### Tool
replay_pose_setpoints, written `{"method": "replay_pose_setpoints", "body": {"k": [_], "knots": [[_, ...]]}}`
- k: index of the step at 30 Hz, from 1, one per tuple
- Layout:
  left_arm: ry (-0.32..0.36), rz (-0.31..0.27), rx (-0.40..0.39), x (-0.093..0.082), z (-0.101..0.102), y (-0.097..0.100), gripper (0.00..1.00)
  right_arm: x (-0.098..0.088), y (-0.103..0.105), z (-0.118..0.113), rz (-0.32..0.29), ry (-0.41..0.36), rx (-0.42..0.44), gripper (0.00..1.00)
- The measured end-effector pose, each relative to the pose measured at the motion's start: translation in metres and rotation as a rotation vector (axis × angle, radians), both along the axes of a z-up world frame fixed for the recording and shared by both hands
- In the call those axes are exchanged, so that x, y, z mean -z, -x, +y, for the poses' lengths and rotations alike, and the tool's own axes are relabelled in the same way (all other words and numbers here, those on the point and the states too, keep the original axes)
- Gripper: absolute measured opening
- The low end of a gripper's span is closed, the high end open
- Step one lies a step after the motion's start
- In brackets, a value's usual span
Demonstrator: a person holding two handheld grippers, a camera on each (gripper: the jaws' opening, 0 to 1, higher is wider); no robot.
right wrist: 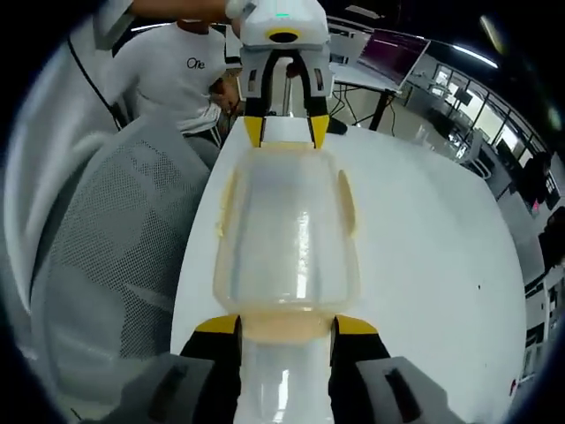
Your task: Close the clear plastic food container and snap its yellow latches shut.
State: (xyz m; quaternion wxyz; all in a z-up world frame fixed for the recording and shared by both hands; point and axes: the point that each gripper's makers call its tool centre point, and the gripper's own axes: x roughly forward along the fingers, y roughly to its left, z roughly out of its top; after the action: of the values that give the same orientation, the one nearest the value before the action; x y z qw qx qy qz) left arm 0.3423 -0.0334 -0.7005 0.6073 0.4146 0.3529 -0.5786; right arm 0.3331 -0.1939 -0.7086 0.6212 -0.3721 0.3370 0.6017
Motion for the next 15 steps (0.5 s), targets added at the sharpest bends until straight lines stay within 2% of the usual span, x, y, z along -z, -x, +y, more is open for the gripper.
{"method": "replay_pose_setpoints", "body": {"k": [15], "knots": [[0.001, -0.003, 0.016, -0.001, -0.047, -0.007, 0.37, -0.003, -0.003, -0.049, 0.006, 0.013, 0.024, 0.37]]}}
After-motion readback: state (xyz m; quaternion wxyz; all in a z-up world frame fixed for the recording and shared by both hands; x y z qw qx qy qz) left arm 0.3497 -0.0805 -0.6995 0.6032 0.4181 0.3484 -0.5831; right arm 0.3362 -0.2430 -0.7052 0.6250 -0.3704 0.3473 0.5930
